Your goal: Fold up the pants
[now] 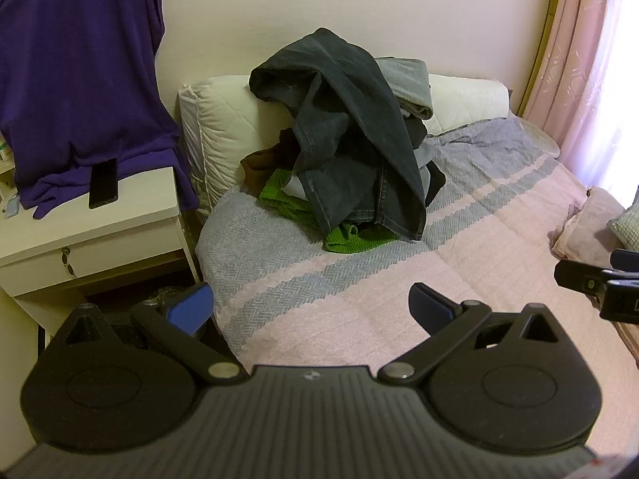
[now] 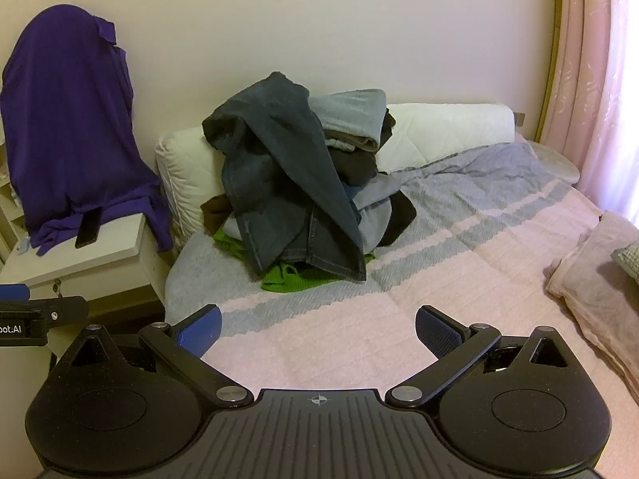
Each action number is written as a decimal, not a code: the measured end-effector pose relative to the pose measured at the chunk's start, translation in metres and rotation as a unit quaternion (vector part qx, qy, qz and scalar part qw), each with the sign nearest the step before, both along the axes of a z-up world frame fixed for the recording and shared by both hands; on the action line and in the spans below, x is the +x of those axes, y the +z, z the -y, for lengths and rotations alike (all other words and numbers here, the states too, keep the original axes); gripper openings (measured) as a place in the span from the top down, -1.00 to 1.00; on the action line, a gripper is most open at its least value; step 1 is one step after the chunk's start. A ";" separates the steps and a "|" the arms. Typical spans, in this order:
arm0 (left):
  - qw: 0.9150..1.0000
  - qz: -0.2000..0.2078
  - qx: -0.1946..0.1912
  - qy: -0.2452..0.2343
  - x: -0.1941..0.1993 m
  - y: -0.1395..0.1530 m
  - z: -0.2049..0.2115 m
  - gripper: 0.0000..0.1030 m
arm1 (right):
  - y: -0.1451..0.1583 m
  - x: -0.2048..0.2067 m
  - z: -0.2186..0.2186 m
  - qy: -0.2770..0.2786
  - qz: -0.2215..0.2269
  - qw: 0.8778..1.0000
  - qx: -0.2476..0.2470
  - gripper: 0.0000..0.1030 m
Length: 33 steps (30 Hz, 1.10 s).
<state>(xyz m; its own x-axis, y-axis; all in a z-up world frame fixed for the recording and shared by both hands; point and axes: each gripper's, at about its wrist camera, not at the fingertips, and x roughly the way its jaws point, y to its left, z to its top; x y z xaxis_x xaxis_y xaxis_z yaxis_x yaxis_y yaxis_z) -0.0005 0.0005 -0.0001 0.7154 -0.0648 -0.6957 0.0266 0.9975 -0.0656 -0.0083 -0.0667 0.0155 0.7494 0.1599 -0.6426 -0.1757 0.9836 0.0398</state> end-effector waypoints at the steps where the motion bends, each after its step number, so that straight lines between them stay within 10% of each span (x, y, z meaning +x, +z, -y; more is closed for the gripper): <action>1: 1.000 0.001 0.000 0.000 -0.001 0.000 0.000 -0.98 | 0.000 0.000 0.000 0.000 0.000 1.000 0.000 -0.96; 33: 1.000 0.007 -0.007 0.004 -0.007 0.011 0.002 -0.98 | 0.008 -0.001 -0.003 0.005 0.002 1.000 -0.002 -0.96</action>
